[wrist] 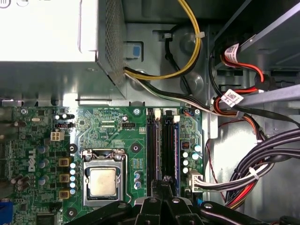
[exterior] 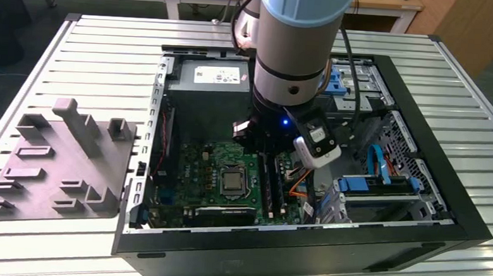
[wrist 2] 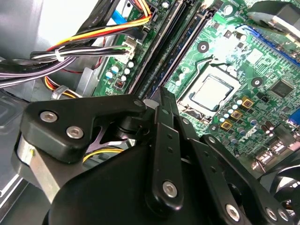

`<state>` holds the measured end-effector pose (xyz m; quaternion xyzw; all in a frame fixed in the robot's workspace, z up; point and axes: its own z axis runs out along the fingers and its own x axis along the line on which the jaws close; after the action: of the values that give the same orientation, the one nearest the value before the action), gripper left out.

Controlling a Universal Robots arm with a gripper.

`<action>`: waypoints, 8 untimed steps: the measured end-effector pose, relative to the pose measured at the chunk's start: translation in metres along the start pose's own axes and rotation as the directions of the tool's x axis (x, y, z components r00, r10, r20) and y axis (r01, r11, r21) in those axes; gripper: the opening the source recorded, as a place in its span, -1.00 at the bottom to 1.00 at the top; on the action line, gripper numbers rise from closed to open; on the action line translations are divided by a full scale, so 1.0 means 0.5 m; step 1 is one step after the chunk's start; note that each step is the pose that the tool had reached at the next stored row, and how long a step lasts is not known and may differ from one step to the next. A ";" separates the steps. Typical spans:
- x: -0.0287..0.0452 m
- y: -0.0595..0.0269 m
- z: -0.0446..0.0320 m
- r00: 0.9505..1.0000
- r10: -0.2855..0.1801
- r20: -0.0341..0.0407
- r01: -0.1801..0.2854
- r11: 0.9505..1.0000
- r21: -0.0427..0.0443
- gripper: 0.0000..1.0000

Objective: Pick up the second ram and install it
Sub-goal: 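Press down the second ram until it locks into place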

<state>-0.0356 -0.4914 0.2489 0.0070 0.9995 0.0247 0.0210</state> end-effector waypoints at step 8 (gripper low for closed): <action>0.001 0.020 0.002 1.000 0.000 0.000 0.000 1.000 0.000 -0.80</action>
<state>-0.0357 -0.4813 0.2484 0.0072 0.9994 0.0248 0.0210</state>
